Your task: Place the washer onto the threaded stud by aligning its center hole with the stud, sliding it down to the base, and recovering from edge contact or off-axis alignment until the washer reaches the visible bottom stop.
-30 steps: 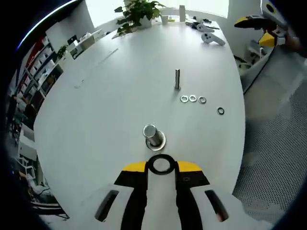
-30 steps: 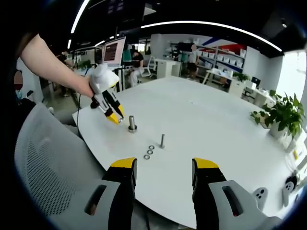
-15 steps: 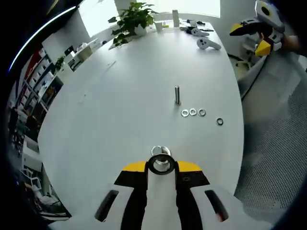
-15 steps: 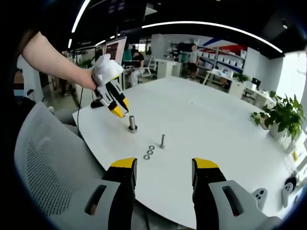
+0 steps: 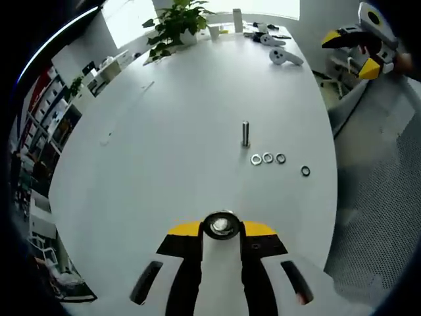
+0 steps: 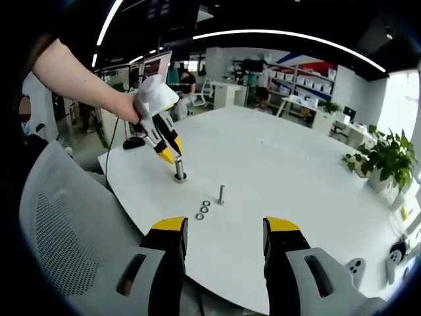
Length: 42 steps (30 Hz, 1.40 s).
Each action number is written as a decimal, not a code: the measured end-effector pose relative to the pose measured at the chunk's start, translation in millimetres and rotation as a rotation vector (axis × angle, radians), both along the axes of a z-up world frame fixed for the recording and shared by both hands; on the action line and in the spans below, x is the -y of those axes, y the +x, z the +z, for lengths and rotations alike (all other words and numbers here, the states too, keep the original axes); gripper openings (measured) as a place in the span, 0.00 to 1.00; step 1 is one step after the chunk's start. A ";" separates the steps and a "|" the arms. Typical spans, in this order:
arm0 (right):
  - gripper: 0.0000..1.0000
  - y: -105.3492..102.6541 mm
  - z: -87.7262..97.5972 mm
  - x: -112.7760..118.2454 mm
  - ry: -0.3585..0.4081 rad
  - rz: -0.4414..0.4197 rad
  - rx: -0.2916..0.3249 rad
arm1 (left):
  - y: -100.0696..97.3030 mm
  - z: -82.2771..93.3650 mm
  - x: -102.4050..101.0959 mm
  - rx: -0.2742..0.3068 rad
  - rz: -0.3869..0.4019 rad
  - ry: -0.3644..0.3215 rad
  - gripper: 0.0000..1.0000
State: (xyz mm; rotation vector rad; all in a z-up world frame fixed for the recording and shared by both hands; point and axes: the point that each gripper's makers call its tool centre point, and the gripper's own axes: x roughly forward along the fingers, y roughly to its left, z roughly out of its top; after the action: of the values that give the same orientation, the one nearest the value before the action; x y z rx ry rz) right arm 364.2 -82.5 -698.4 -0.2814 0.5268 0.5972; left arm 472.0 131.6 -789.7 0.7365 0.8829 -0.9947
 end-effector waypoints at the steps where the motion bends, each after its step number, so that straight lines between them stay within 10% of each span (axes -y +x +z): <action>1: 0.48 0.1 0.0 0.1 0.001 -0.001 -0.001 | -0.4 0.3 1.3 -0.004 -0.003 0.003 0.19; 42: 0.48 -0.8 0.1 -2.2 0.004 0.013 -0.002 | 4.6 -14.4 0.1 -0.061 0.049 0.031 0.19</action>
State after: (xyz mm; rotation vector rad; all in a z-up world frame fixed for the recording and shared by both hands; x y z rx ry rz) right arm 363.4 -80.4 -698.4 -0.2810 0.5256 0.6115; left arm 476.6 131.4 -804.0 0.7106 0.9670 -0.9664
